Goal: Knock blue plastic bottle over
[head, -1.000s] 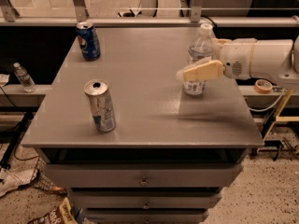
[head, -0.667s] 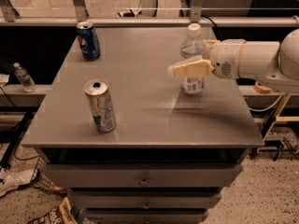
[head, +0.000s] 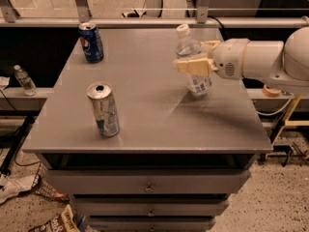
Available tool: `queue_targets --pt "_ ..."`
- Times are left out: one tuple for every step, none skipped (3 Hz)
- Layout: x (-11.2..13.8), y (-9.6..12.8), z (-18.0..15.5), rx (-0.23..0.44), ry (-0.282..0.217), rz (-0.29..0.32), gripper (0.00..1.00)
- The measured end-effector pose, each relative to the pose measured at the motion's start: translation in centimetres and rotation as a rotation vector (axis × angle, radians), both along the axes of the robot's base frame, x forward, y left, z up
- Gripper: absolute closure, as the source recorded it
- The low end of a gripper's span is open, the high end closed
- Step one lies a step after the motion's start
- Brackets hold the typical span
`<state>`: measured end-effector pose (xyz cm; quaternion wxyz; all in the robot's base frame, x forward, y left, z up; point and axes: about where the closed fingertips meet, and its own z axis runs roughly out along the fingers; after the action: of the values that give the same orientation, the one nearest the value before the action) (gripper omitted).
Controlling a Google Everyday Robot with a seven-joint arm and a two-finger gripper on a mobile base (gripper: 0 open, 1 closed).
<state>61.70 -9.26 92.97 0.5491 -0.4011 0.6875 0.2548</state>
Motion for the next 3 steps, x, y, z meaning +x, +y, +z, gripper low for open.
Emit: queue_targets --pt "0.4 -0.3 0.9 -0.098 -0.041 0.061 0.87" --pt "1.1 -0.7 2.4 -0.327 -0.096 0.173 1.0" --pt "0.6 0.2 2.1 -0.603 -0.111 0.308 1.0"
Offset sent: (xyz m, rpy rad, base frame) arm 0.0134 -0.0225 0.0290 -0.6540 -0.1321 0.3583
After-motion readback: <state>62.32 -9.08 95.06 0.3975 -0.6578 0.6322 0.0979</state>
